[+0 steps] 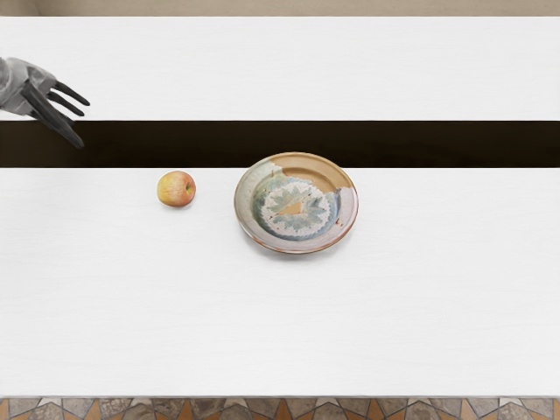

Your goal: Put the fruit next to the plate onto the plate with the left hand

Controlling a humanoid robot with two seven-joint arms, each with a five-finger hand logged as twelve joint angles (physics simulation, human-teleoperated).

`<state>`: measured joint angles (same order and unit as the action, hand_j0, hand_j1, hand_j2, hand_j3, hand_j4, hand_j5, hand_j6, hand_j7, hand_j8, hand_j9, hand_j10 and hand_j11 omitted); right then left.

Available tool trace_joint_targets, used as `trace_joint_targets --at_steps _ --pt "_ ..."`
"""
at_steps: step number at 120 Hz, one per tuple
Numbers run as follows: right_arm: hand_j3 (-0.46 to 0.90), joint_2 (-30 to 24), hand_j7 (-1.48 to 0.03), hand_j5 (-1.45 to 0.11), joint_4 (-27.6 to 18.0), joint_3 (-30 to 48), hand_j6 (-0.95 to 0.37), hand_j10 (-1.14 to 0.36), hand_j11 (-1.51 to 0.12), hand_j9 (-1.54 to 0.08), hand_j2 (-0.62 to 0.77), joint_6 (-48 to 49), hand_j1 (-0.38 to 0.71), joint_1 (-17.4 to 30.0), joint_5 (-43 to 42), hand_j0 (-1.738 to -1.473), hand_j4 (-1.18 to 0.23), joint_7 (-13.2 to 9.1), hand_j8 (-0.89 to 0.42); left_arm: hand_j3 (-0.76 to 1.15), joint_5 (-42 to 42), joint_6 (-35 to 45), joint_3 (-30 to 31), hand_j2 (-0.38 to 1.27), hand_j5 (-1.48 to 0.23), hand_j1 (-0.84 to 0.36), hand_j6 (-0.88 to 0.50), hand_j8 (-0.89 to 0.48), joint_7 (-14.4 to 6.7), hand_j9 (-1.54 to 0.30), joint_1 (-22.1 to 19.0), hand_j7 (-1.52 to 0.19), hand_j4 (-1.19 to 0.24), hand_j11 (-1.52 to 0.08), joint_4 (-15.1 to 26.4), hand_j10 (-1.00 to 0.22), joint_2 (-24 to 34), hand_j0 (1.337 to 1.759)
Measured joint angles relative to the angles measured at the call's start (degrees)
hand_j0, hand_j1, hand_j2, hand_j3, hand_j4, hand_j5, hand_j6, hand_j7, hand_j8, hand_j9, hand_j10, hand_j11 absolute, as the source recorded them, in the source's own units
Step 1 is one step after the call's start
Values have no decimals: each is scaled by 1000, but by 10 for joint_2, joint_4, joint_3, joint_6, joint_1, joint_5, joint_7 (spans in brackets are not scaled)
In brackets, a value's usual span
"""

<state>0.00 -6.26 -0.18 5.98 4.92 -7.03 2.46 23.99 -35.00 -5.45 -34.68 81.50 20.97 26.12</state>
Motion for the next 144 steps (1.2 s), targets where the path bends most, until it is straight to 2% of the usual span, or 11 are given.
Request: trace_joint_targets --at_steps 22,40,49,81,91,109,144 --pt "0 0 -47 -48 0 0 -37 -37 -47 -48 -7 0 -305 0 0 -1658 -37 0 -37 0 46 0 29 49 -318 56 -246 -245 -3 -318 43 -318 -246 -318 61 -245 -13 1658" --pt "0 0 -47 -47 0 0 -37 -37 -47 -47 -7 0 -305 0 0 -1658 -37 0 -37 0 57 0 100 49 -318 56 -246 -246 -3 -318 88 -318 -246 -318 77 -246 -59 1658" --pt "0 0 -47 -47 0 0 -37 -37 -47 -47 -7 0 -305 0 0 -1658 -37 0 -37 0 65 0 132 49 -318 56 -247 -246 -3 -318 102 -318 -246 -318 95 -246 -64 1658" --pt "0 0 -47 -47 0 0 -37 -37 -47 -47 -7 0 -305 0 0 -1658 -37 0 -37 0 123 0 161 50 -318 56 -247 -247 -3 -318 110 -318 -247 -318 254 -246 -25 1658" --pt "0 0 -48 -48 0 0 -37 -37 -48 -48 -7 0 -305 0 0 -1658 -37 0 -37 0 148 0 162 50 -318 56 -247 -247 -3 -318 111 -318 -247 -318 290 -246 -27 1658" --pt "0 0 -48 -48 0 0 -37 -37 -48 -48 -7 0 -305 0 0 -1658 -37 0 -37 0 183 0 162 50 -318 56 -247 -247 -3 -318 112 -318 -247 -318 325 -246 -34 1658" --pt "0 0 -47 -47 0 0 -37 -37 -47 -47 -7 0 -305 0 0 -1658 -37 0 -37 0 241 24 163 49 -318 56 -247 -247 -3 -318 108 -318 -246 -318 358 -246 -71 1658"
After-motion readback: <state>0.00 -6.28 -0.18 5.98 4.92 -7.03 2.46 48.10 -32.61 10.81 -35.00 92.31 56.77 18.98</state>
